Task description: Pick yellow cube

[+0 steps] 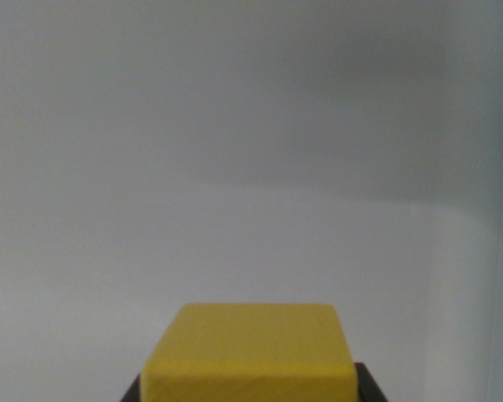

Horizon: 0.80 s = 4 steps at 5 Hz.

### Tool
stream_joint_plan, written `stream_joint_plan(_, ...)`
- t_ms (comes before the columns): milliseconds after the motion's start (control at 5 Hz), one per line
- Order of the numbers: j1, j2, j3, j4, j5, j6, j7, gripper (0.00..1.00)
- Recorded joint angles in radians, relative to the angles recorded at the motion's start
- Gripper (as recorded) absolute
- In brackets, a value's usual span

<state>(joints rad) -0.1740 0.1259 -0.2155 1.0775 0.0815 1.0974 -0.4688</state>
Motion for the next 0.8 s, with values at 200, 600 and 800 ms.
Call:
stream_joint_plan(200,0.0011,-0.019,-0.001,0.028,-0.0064,0.047,0.006,1.0)
stream_joint_plan(600,0.0022,-0.039,-0.002,0.057,-0.013,0.094,0.012,1.0)
stream_joint_plan(800,0.0022,-0.039,-0.002,0.057,-0.013,0.094,0.012,1.0)
